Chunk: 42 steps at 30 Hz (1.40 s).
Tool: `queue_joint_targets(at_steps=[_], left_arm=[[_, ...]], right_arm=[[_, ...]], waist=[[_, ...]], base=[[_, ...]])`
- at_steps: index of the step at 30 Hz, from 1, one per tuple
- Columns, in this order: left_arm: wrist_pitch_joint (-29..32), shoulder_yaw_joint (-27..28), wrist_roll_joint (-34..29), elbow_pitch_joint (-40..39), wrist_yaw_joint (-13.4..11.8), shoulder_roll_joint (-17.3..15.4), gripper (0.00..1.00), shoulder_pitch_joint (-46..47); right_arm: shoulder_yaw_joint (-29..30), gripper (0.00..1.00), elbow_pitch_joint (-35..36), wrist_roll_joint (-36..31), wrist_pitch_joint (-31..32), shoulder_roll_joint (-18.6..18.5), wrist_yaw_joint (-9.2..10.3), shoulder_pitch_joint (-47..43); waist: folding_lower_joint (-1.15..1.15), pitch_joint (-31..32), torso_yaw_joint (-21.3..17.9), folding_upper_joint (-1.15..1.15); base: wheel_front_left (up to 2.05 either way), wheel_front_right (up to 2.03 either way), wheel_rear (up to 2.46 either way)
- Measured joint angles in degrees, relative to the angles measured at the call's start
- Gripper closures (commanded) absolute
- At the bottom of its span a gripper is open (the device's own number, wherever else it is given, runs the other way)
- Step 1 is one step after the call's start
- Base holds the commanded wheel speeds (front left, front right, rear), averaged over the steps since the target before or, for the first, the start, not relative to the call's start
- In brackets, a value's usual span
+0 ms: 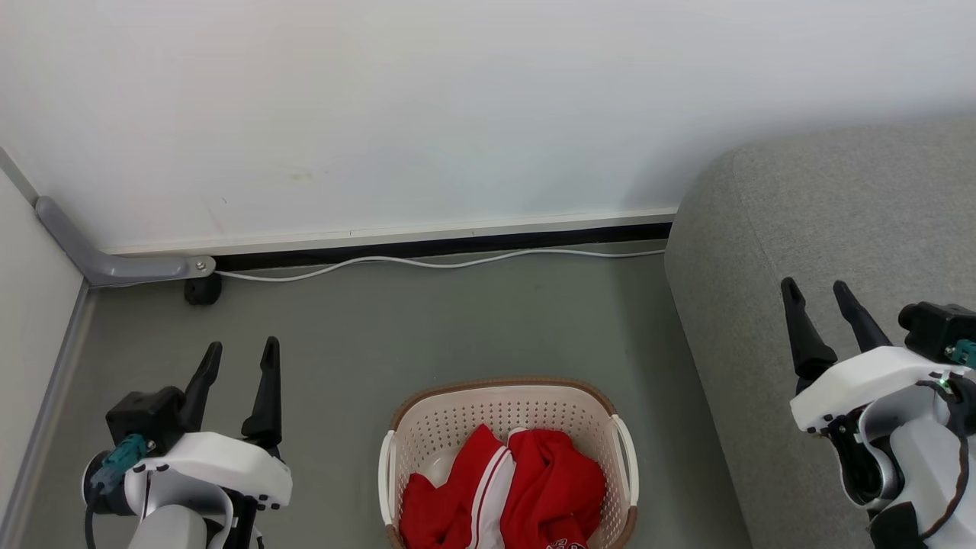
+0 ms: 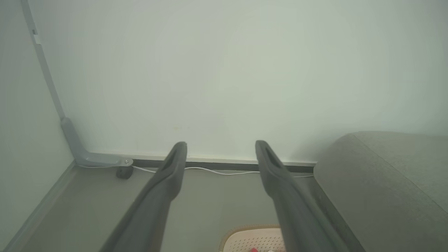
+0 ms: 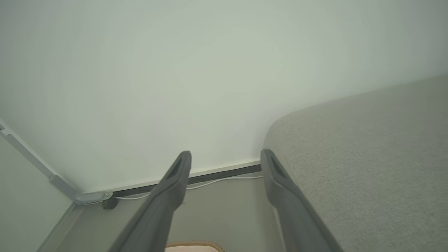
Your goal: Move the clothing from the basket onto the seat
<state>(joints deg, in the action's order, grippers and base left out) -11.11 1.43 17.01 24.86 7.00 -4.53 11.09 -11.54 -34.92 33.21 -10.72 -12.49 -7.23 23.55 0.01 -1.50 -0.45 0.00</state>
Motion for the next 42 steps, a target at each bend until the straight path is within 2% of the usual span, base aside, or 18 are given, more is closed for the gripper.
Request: queue_joint_targets(at_steps=[13,21,42], left_arm=[[-2.10,1.57,-7.65,1.12,-0.27,0.13,0.00,1.36],[-3.25,3.49,-11.69,1.56,-0.26,0.92,0.00,2.69],[-3.30,4.79,-11.96,2.08,0.00,2.11,0.00,3.39]], right_arm=[[0.22,0.00,-2.77,-8.75,-1.94,-0.85,0.00,2.45],[-0.68,0.00,-2.31,-11.57,-3.48,-1.15,-0.01,4.09],[-1.77,0.00,1.10,-10.54,-3.50,-1.79,-0.01,4.12]], waist=[[0.00,-0.08,-0.26,0.00],[0.00,-0.37,-0.30,0.00],[0.00,-2.14,-0.20,0.00]], base=[[0.00,0.00,0.00],[0.00,0.00,0.00],[0.00,0.00,0.00]])
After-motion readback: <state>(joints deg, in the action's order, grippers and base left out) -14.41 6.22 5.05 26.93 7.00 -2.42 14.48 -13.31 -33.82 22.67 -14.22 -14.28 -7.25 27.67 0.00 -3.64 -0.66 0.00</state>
